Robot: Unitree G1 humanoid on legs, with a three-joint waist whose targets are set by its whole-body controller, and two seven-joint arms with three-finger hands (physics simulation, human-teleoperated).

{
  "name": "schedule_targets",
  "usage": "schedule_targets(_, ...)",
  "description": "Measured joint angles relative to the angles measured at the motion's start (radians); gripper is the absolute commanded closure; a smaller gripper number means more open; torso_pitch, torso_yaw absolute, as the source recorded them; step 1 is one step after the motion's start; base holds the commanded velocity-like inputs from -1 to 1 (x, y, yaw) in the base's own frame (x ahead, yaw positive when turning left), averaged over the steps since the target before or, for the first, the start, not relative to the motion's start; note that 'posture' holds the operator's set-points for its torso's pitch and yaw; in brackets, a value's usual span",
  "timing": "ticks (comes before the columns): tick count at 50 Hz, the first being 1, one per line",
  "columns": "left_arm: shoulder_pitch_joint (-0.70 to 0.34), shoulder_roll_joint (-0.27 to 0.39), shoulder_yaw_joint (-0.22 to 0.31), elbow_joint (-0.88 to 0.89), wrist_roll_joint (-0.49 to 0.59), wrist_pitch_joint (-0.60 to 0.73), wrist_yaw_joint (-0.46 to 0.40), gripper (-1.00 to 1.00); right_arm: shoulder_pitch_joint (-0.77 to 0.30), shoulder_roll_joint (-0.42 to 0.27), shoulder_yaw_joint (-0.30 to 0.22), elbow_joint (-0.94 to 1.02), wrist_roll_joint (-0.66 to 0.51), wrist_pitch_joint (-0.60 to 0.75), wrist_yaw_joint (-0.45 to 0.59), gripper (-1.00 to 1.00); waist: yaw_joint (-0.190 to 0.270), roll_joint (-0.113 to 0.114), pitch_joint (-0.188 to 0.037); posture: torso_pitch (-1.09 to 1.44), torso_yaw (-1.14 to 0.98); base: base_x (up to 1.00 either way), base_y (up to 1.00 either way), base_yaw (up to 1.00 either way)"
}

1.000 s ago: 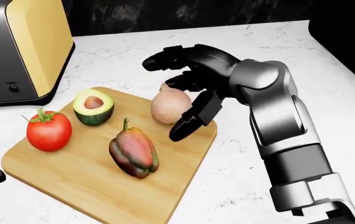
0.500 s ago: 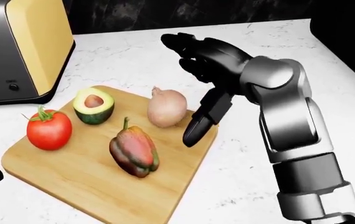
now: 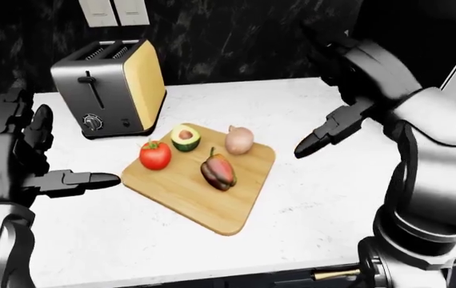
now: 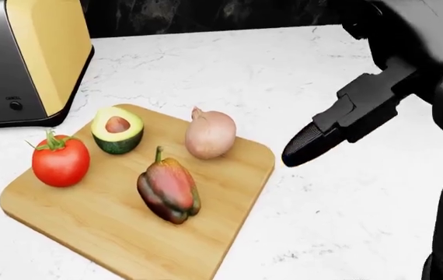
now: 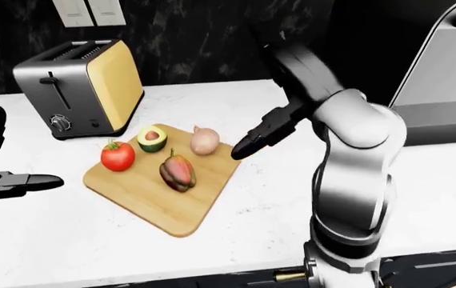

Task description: Place the avocado, onion, tomato and bell pepper on the cutting board.

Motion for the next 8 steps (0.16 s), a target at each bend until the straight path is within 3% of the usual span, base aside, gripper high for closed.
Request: schedule_targets(8,-0.053,0.054,0.017,-0.012,-0.039,0.054,0.016,-1.0,-0.047,-0.068,-0.078,0.075,0.015,0.008,-0.051,-1.0,-0.006,0.005,0.012,-0.16,0.08,0.0,0.0,0.0)
